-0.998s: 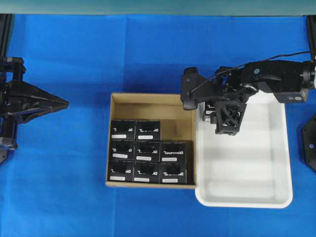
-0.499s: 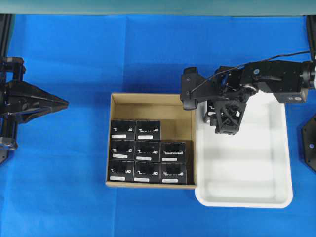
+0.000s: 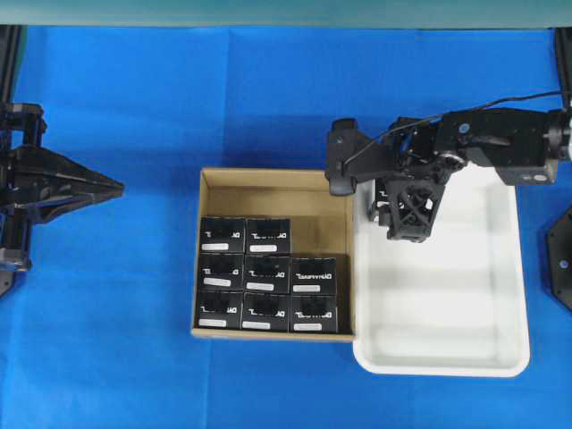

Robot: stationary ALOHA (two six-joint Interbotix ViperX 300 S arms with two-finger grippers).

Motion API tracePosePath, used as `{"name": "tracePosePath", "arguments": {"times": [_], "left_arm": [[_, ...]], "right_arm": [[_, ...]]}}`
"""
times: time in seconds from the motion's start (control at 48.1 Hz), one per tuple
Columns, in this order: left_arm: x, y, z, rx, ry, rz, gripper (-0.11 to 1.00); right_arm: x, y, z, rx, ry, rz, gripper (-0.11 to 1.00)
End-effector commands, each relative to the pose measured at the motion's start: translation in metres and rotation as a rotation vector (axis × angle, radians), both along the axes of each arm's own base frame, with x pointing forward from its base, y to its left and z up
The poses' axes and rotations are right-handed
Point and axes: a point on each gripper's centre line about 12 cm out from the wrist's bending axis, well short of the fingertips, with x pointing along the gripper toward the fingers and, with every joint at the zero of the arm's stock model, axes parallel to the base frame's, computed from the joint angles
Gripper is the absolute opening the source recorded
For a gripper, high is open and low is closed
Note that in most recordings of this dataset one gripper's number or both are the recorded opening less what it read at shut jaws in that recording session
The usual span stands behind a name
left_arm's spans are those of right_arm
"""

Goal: Pick the box from inside the cardboard box.

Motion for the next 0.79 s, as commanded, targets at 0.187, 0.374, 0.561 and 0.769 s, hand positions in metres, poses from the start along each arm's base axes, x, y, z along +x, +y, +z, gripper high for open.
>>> {"name": "tracePosePath", "arguments": {"times": [0.187,0.374,0.561,0.769], "left_arm": [[0.002,0.000,0.010,0.002,-0.024,-0.002,-0.02],[0.002,0.000,0.010,0.004,-0.024,-0.002,-0.02],[0.002,-0.001,0.010,0.004,-0.024,-0.003,-0.02],[0.002,0.000,0.010,0.004,-0.024,-0.002,-0.02]], "right_arm": [[0.002,0.000,0.045,-0.023,-0.092,-0.001,0.88],[-0.007,-0.001,0.072,-0.032,-0.136,-0.014,0.90],[-0.016,-0.003,0.102,-0.051,-0.227,-0.051,0.90],[-0.027,-0.005,0.133,-0.074,-0.352,-0.100,0.90]]}}
